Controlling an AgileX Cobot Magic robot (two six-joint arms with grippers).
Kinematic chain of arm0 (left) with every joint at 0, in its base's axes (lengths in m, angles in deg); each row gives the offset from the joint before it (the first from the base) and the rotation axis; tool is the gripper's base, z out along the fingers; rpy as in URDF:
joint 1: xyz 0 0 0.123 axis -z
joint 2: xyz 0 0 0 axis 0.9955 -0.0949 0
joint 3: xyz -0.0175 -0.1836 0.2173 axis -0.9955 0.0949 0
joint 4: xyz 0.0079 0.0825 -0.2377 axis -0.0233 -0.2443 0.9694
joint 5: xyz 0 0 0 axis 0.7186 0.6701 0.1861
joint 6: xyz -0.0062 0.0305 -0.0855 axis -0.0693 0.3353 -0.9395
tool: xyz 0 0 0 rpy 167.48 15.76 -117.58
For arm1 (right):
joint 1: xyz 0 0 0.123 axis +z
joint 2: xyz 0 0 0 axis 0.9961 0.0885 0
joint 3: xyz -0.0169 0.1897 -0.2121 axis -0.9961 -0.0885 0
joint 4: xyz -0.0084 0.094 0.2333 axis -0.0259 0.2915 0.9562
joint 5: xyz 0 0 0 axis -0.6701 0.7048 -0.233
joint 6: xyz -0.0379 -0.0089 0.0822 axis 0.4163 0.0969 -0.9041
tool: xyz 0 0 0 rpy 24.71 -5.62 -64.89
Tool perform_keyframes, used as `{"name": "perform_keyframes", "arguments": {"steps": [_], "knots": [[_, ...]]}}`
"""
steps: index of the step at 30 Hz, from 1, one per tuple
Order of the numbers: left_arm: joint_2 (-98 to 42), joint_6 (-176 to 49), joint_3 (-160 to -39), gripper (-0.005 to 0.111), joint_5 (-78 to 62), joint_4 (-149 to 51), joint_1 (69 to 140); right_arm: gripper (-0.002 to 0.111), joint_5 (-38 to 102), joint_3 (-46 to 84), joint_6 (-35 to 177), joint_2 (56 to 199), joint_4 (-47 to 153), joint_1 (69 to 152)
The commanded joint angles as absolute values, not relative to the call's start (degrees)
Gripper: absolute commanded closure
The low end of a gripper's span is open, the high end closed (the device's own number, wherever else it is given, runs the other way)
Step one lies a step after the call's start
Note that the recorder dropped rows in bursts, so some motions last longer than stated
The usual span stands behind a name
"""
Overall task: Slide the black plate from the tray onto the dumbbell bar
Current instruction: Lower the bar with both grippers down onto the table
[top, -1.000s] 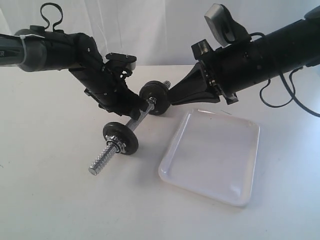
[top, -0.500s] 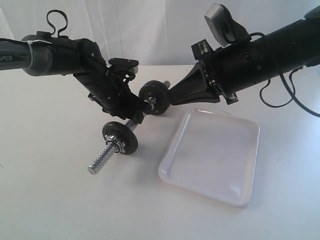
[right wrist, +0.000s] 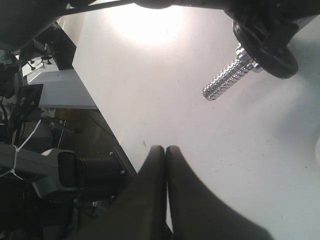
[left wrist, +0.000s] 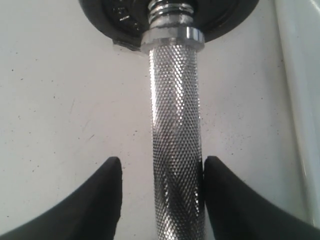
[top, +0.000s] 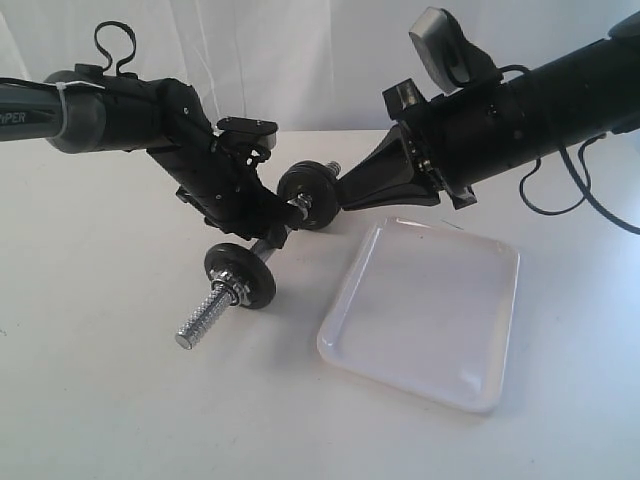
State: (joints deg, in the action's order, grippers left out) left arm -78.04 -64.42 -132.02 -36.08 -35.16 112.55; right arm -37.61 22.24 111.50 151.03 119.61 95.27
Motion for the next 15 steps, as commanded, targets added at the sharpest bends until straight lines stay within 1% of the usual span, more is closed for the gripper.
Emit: {"name": "perform_keyframes", "arguments": {"steps": [1,15], "knots": [[-78.07,-64.71,-131.63,0.053,-37.16,-36.02,112.61,0.108,-37.85,22.56,111.97,150.60,119.87,95.04],[-74.26,-64.55,-131.63,0.053,-34.97,-36.01,112.61,0.108,-37.85,22.56,111.97,150.60,119.87,95.04]]}}
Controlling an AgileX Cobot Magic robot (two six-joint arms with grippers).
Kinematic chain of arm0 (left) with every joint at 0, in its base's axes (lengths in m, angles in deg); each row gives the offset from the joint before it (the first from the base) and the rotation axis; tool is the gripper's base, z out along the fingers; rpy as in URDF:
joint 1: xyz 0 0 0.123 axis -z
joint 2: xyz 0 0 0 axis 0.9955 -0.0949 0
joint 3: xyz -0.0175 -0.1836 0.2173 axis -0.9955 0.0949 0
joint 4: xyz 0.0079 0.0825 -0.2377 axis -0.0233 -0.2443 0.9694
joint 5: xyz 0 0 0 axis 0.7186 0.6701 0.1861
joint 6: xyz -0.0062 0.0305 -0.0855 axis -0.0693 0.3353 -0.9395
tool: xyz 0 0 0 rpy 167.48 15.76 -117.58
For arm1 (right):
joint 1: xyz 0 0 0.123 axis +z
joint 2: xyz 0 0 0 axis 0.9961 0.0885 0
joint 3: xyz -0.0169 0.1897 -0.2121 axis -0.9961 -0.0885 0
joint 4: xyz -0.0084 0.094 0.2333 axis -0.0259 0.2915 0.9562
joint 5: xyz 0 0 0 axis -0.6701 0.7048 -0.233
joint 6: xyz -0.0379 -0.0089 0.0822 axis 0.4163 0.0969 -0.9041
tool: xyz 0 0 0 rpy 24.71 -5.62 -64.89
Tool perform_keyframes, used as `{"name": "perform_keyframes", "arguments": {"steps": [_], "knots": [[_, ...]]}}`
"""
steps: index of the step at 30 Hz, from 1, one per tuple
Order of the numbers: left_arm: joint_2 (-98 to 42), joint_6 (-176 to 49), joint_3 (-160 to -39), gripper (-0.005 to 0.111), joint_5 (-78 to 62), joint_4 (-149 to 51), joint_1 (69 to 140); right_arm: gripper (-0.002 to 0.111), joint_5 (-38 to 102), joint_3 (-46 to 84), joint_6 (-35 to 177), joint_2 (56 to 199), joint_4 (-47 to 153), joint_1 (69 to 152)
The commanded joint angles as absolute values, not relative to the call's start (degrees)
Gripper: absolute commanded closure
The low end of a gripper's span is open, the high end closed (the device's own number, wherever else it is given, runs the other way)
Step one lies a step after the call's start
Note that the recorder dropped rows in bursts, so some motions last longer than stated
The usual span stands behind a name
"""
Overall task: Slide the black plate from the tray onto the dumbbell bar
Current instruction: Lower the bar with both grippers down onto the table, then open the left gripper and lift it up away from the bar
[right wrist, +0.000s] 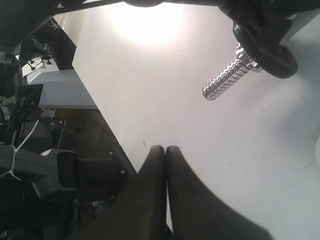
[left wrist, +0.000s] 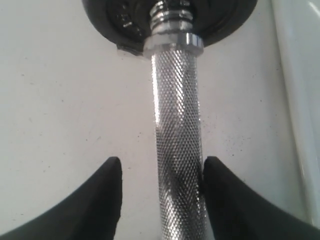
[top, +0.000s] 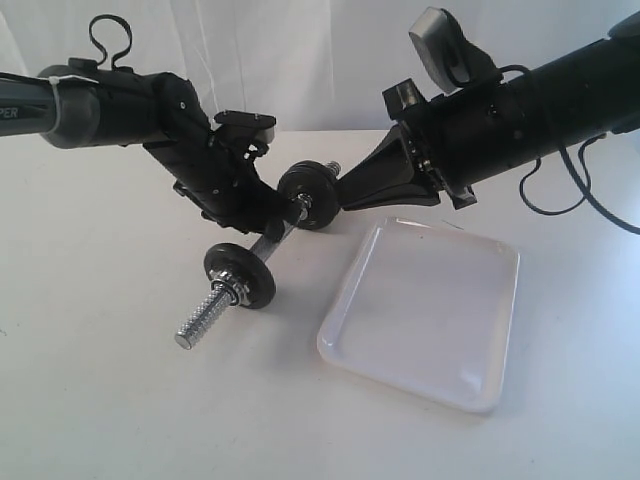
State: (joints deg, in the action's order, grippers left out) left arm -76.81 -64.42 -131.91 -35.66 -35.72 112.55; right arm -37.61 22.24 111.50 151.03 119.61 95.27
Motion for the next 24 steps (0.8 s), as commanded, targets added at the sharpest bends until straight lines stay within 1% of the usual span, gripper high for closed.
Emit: {"name": "perform_keyframes", "arguments": {"steps": [1,8,10,11,14,15,19,24], "knots": [[-74.10,-64.55,-131.63,0.053,-34.97,-36.01,112.61,0.108,-37.85,22.56,111.97,150.60,119.87,95.04],[-69.05,-64.23,-131.63,0.053,-37.48,-37.62,112.61,0.108,-37.85,22.56,112.00,150.60,119.87,95.04],[-66.16,-64.98,-131.63,0.058,-39.16,-38.81,112.61,0.108,-37.85,22.56,112.00,150.60,120.04,95.04],[-64.43,-66.31,-131.63,0.066,-40.60,-39.80,112.61,0.108,-37.85,22.56,112.00,150.60,120.02,95.04],[-59.30,-69.04,-131.54,0.099,-46.05,-43.87,112.61,0.108,-37.85,22.56,112.42,150.60,120.02,95.04],[-57.52,-69.31,-131.54,0.106,-48.96,-45.51,112.61,0.108,-37.85,22.56,112.70,150.60,120.02,95.04],[-49.23,-69.63,-129.30,0.107,-58.27,-48.41,112.61,0.108,-37.85,22.45,115.47,149.77,120.23,95.15],[-33.67,-72.81,-119.42,0.107,-58.43,-50.11,112.61,0.108,-37.85,21.01,116.73,143.18,115.15,95.15]]}}
